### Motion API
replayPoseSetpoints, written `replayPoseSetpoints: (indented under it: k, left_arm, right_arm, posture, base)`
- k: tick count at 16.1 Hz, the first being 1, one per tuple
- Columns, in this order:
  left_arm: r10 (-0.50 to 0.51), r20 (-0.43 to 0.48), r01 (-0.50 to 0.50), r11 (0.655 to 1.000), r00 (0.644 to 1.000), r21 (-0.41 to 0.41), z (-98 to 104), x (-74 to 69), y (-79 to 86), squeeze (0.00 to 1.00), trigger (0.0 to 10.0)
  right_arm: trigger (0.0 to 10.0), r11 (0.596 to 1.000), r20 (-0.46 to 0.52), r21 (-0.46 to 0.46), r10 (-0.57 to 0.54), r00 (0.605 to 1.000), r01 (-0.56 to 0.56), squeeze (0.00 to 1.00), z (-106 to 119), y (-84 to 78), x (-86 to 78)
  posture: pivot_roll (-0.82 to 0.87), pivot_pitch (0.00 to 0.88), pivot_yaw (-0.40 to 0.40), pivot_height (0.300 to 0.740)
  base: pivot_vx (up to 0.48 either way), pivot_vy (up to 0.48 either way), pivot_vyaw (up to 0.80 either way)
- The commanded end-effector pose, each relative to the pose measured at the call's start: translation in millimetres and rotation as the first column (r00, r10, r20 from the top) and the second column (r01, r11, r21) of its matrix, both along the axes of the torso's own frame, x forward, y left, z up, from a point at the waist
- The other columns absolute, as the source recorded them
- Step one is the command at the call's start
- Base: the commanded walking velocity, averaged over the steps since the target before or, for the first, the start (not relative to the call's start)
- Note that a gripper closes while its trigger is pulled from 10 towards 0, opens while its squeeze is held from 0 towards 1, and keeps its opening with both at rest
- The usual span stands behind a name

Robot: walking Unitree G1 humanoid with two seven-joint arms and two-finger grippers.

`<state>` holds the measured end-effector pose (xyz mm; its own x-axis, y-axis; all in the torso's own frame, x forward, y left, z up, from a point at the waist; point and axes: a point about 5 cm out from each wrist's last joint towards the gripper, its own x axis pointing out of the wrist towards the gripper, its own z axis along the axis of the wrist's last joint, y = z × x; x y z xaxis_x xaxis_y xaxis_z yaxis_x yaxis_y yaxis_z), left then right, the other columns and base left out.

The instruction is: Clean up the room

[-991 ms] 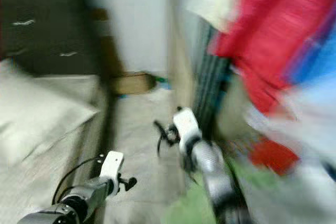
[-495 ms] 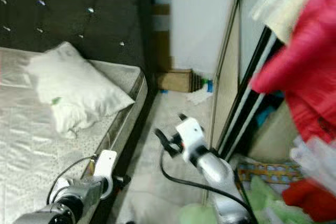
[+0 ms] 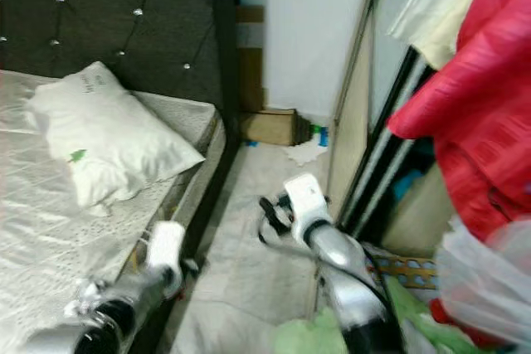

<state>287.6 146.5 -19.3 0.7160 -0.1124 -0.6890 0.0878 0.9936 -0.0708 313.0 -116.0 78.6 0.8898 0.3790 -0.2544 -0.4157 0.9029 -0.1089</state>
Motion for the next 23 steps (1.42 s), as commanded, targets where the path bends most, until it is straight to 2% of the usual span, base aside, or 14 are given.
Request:
replayPoseSetpoints:
  k: [1, 3, 4, 6, 7, 9, 10, 11, 12, 13, 15, 17, 19, 23]
  left_arm:
    - [0.043, 0.104, -0.044, 0.999, 0.994, 0.012, 17, 16.2, 13.8, 0.00, 10.0]
    - [0.076, 0.213, -0.081, 0.997, 0.974, 0.016, 34, 29.2, 26.7, 0.00, 10.0]
    - [0.134, 0.306, -0.137, 0.991, 0.943, -0.012, 49, 38.4, 38.8, 0.00, 10.0]
    - [0.090, 0.452, -0.045, 0.993, 0.888, -0.110, 66, 41.3, 39.8, 0.00, 10.0]
    - [0.046, 0.532, 0.039, 0.988, 0.846, -0.147, 74, 35.7, 36.3, 0.00, 10.0]
    - [-0.010, 0.630, 0.088, 0.992, 0.776, -0.093, 81, 16.4, 28.5, 0.00, 10.0]
    - [-0.007, 0.644, 0.090, 0.991, 0.765, -0.096, 81, 10.2, 25.1, 0.00, 10.0]
    - [-0.028, 0.659, 0.117, 0.989, 0.751, -0.091, 81, -1.7, 14.7, 0.00, 10.0]
    - [-0.054, 0.670, 0.140, 0.987, 0.741, -0.075, 83, -7.0, 11.2, 0.00, 10.0]
    - [-0.049, 0.667, 0.123, 0.990, 0.743, -0.064, 82, -10.6, 16.6, 0.00, 10.0]
    - [-0.012, 0.663, 0.078, 0.995, 0.748, -0.069, 84, -8.2, 27.1, 0.00, 10.0]
    - [0.044, 0.668, 0.030, 0.995, 0.743, -0.099, 93, 4.7, 34.8, 0.00, 10.0]
    - [0.071, 0.667, 0.022, 0.991, 0.741, -0.129, 97, 14.1, 30.4, 0.00, 10.0]
    - [0.107, 0.659, 0.014, 0.984, 0.744, -0.176, 99, 25.7, 14.9, 0.00, 10.0]
  right_arm:
    - [10.0, 0.999, -0.013, -0.019, -0.049, 0.999, 0.049, 0.00, -3, 0.0, 10.5]
    - [10.0, 0.992, -0.009, -0.069, -0.103, 0.995, 0.102, 0.00, -2, 2.0, 22.5]
    - [10.0, 0.987, -0.004, -0.076, -0.143, 0.990, 0.142, 0.00, 1, 4.5, 29.4]
    - [10.0, 0.986, 0.003, -0.028, -0.163, 0.987, 0.163, 0.00, 5, 5.5, 31.8]
    - [10.0, 0.984, 0.014, -0.024, -0.174, 0.985, 0.174, 0.00, 5, 3.1, 32.4]
    - [10.0, 0.982, 0.025, -0.022, -0.185, 0.982, 0.186, 0.00, 2, -0.1, 29.3]
    - [10.0, 0.978, -0.011, 0.019, -0.207, 0.978, 0.207, 0.00, -2, 0.1, 28.1]
    - [10.0, 0.969, -0.006, 0.011, -0.248, 0.969, 0.248, 0.00, -5, -6.0, 24.7]
    - [10.0, 0.957, -0.028, 0.028, -0.289, 0.957, 0.290, 0.00, -7, -11.4, 23.1]
    - [10.0, 0.933, -0.033, 0.008, -0.360, 0.932, 0.360, 0.00, -6, -22.3, 21.6]
    - [10.0, 0.931, -0.017, -0.003, -0.365, 0.931, 0.365, 0.00, 1, -22.5, 21.9]
    - [10.0, 0.962, 0.082, -0.076, -0.257, 0.963, 0.263, 0.00, 12, -17.3, 22.5]
    - [10.0, 0.947, 0.013, -0.077, -0.313, 0.950, 0.313, 0.00, 3, -25.7, 22.9]
    - [10.0, 0.941, 0.043, -0.009, -0.339, 0.940, 0.339, 0.00, 8, -16.5, 27.9]
  posture:
    - [-0.13, 0.040, 0.003, 0.740]
    - [-0.08, 0.037, -0.009, 0.740]
    - [-0.06, 0.035, -0.013, 0.740]
    - [-0.03, 0.027, -0.027, 0.740]
    - [-0.02, 0.023, -0.031, 0.740]
    - [-0.01, 0.000, -0.048, 0.740]
    - [-0.01, 0.000, -0.062, 0.740]
    - [0.00, 0.000, -0.143, 0.740]
    - [0.00, 0.000, -0.143, 0.740]
    - [0.01, 0.000, -0.199, 0.740]
    - [-0.06, 0.000, -0.223, 0.740]
    - [-0.10, 0.000, -0.184, 0.740]
    - [-0.11, 0.000, -0.120, 0.740]
    - [-0.12, 0.000, -0.030, 0.740]
  base:
    - [0.000, 0.000, 0.00]
    - [0.000, 0.000, 0.00]
    - [0.000, 0.000, 0.00]
    - [0.000, 0.000, 0.00]
    - [0.000, 0.000, 0.00]
    - [0.000, 0.000, 0.00]
    - [0.000, 0.000, 0.00]
    - [0.000, 0.000, 0.00]
    - [0.000, 0.000, 0.00]
    - [0.000, 0.000, 0.00]
    - [0.000, 0.000, 0.00]
    - [0.000, 0.000, 0.00]
    - [0.000, 0.000, 0.00]
    - [0.000, 0.000, 0.00]
